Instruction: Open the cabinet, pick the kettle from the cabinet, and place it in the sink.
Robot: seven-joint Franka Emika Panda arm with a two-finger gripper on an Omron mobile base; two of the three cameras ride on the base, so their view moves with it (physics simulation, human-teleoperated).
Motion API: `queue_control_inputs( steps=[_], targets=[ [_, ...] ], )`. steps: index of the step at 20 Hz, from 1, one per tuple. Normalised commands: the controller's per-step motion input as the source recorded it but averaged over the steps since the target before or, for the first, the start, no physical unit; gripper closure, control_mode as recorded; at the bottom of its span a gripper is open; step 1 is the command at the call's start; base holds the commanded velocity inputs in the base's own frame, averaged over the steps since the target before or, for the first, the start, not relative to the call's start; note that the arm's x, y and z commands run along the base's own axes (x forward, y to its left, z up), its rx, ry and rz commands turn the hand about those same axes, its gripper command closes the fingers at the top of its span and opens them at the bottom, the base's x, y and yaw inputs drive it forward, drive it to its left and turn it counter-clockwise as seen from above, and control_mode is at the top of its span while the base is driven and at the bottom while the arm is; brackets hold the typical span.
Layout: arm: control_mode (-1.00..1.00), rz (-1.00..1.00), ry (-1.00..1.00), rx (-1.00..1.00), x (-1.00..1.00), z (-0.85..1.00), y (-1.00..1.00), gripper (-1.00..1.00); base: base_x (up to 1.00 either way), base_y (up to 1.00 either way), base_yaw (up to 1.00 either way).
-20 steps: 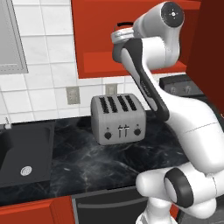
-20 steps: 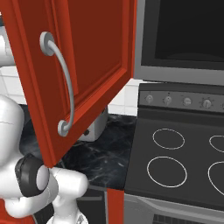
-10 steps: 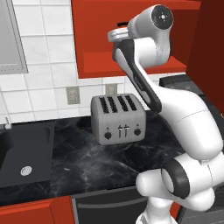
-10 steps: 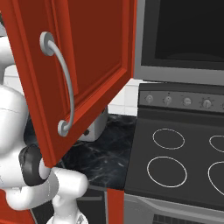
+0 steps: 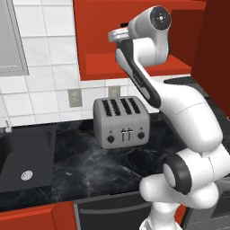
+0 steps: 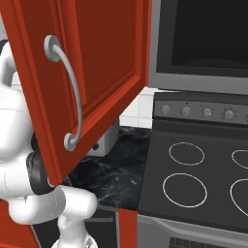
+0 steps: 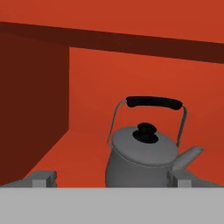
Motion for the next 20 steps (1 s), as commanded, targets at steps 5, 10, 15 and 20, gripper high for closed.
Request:
queue_control_inputs(
  steps=[5,10,15,20],
  targets=[
    [-1.00,0.00,0.00,0.00,0.28,-0.01,0.02,-1.00,0.00,0.00,0.00],
    [-1.00,0.00,-0.01,0.00,0.28,-0.01,0.07,-1.00,0.00,0.00,0.00],
    [-1.00,0.00,0.00,0.00,0.30,0.00,0.08,-1.00,0.00,0.00,0.00],
    [-1.00,0.00,0.00,0.00,0.28,-0.01,0.02,-1.00,0.00,0.00,0.00]
  ],
)
